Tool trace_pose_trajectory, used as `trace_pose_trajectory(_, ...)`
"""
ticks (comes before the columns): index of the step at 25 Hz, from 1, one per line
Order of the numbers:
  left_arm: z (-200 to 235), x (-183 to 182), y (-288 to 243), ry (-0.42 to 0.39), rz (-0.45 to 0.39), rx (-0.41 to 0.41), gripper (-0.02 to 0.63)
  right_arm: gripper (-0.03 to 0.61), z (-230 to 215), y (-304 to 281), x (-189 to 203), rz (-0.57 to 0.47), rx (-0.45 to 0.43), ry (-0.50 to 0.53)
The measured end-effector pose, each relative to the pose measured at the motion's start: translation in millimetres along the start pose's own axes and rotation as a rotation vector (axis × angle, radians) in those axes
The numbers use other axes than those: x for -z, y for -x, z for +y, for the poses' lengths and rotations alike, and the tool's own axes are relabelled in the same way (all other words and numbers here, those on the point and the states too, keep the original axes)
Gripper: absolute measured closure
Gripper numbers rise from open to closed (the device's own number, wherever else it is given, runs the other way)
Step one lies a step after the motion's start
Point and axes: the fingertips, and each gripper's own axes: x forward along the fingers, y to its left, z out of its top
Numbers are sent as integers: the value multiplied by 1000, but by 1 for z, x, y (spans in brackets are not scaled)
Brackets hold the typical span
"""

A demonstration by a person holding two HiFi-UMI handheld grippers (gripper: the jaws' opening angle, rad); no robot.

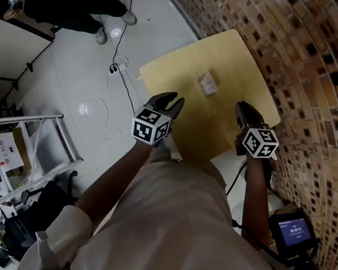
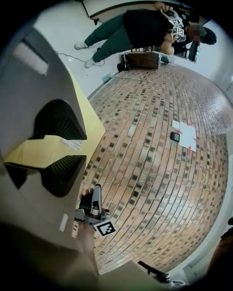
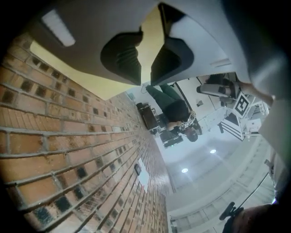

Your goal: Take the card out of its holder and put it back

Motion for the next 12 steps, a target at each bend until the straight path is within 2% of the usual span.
trace_pose_trajectory(4, 13, 7, 14, -27, 29, 70, 488, 511, 13, 16, 9, -41, 98, -59)
trace_pose_trajectory(12, 44, 12, 41, -56, 21, 151, 488, 521, 43, 44, 33, -97, 262, -104)
